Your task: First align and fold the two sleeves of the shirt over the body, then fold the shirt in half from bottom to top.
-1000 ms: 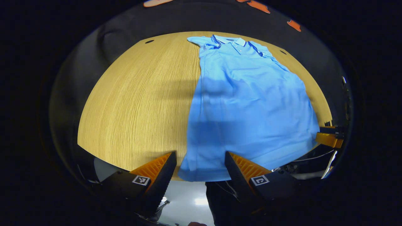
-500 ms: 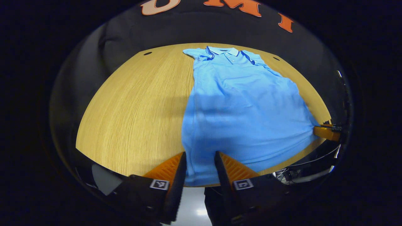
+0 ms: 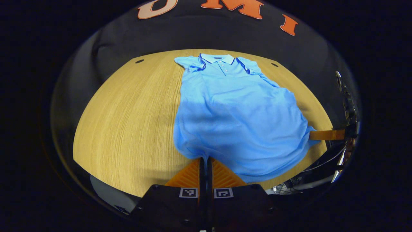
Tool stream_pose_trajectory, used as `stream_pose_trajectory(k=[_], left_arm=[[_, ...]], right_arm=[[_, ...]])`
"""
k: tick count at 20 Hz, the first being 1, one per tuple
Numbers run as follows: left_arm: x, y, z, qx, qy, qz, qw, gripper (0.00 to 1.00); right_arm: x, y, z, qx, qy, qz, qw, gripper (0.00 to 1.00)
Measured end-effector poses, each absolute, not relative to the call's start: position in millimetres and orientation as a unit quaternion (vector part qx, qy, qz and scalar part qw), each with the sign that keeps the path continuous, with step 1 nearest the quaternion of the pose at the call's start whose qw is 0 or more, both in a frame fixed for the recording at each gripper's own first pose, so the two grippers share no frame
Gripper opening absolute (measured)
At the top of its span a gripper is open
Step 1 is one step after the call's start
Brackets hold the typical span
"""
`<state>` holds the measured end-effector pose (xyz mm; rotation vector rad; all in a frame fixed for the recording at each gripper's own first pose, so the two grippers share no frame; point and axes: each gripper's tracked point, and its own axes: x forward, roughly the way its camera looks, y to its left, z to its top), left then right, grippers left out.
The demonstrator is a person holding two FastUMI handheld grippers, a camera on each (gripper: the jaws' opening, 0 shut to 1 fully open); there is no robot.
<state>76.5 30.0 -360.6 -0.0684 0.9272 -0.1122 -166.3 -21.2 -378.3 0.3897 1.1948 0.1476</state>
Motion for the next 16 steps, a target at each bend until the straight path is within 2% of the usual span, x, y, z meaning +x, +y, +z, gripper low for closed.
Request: stream_pose_trajectory(k=[7,16], left_arm=[[135.4,46.1,-306.3,-0.040,0.391,-0.046,0.918,0.04],[199.8,62.5,-274.5,-0.046,0.366,-0.055,0.928,0.04]], right_arm=[[-105.1,-12.8,-336.5,0.214,0.513,0.083,0.827,0.01],[-33.3,-5.4,-307.9,0.211,0.474,0.086,0.850,0.02]])
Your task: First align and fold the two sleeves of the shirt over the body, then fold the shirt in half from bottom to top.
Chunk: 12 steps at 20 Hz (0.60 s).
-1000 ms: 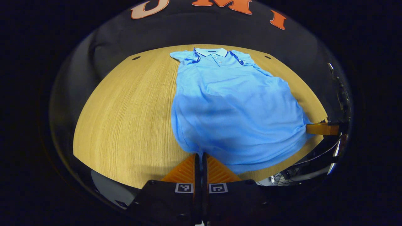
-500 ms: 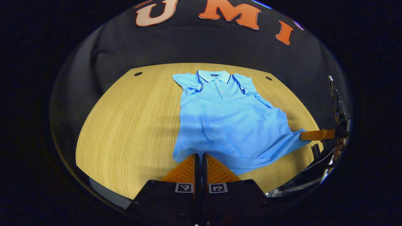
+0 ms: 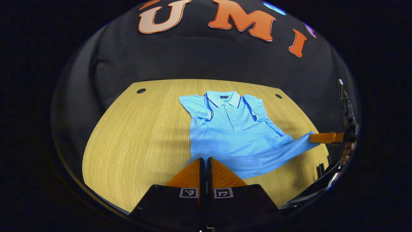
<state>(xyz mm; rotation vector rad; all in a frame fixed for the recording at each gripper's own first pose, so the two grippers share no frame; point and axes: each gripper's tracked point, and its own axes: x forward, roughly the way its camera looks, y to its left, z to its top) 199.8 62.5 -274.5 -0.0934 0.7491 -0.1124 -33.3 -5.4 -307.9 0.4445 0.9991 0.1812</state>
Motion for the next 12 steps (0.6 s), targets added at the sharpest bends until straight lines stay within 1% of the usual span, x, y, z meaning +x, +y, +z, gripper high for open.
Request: stream_pose_trajectory(k=[4,12], left_arm=[[235.1,69.7,-261.7,-0.036,0.356,-0.062,0.932,0.04],[322.0,79.7,-239.5,-0.046,0.336,-0.078,0.937,0.04]], right_arm=[[2.7,1.1,-298.1,0.221,0.465,0.086,0.853,0.02],[85.2,3.3,-284.8,0.213,0.435,0.078,0.871,0.01]])
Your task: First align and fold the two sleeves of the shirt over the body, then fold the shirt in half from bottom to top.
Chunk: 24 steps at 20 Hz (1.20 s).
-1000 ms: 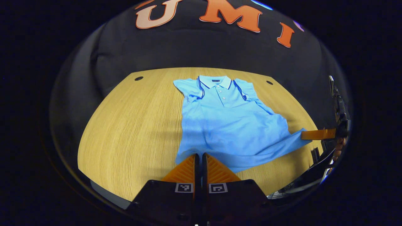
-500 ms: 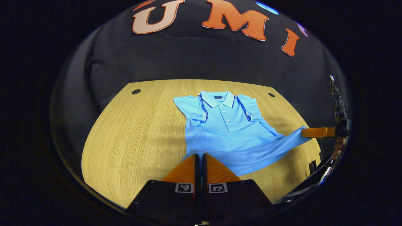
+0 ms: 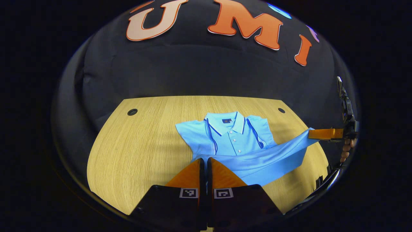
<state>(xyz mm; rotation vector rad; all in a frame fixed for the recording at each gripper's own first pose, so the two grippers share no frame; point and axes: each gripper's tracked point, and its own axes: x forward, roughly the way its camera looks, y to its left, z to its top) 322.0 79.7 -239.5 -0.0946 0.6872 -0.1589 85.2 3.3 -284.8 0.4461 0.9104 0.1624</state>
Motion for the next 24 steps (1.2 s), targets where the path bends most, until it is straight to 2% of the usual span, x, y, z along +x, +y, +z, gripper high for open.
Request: stream_pose_trajectory(k=[15,17,19,20,21,22,24], left_arm=[[501.3,110.9,-262.9,-0.025,0.334,-0.048,0.941,0.04],[520.6,116.5,-269.8,-0.017,0.340,-0.037,0.940,0.05],[529.6,122.9,-280.5,0.002,0.361,-0.023,0.932,0.22],[531.2,123.0,-280.2,0.008,0.362,-0.022,0.932,0.46],[529.6,119.8,-278.0,0.009,0.361,-0.023,0.932,0.69],[525.7,116.5,-273.2,0.001,0.361,-0.027,0.932,0.79],[517.8,115.0,-266.8,-0.012,0.363,-0.023,0.931,1.00]], right_arm=[[229.7,24.9,-326.2,0.205,0.434,0.066,0.875,0.02],[242.1,25.5,-340.2,0.215,0.451,0.052,0.865,0.02],[247.2,23.5,-349.4,0.238,0.472,0.031,0.848,0.06],[251.2,19.8,-349.6,0.245,0.470,0.024,0.847,0.25],[252.7,14.4,-351.3,0.239,0.465,0.018,0.852,0.36],[252.6,6.4,-351.2,0.225,0.459,0.012,0.859,0.63],[247.4,-2.0,-342.8,0.207,0.455,0.011,0.866,0.69]])
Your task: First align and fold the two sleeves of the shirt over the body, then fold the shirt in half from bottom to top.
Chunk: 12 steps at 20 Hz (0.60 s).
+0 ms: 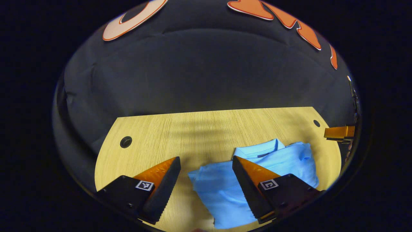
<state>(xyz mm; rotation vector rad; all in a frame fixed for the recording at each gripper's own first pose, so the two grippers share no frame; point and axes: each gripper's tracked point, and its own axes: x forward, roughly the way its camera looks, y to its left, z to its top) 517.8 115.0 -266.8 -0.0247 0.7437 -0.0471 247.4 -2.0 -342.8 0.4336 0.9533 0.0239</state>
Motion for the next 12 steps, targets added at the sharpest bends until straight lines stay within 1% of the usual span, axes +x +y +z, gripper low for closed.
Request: stream_pose_trajectory(k=[1,2,4,9,12], left_arm=[[512.7,115.9,-263.2,-0.019,0.363,-0.019,0.931,1.00],[506.4,117.5,-258.0,-0.023,0.361,-0.016,0.932,1.00],[493.2,117.4,-244.4,-0.025,0.352,-0.013,0.935,1.00],[456.2,105.3,-205.1,-0.009,0.311,-0.002,0.950,1.00],[434.1,94.3,-172.4,0.001,0.274,-0.005,0.962,1.00]], right_arm=[[244.3,-4.3,-336.9,0.204,0.451,0.013,0.869,0.81],[240.9,-7.7,-329.2,0.200,0.445,0.014,0.873,0.90],[230.8,-15.5,-315.4,0.184,0.432,0.016,0.883,0.98],[208.4,-34.6,-281.1,0.117,0.384,0.015,0.916,0.99],[196.7,-42.5,-246.2,0.086,0.343,0.012,0.935,0.99]])
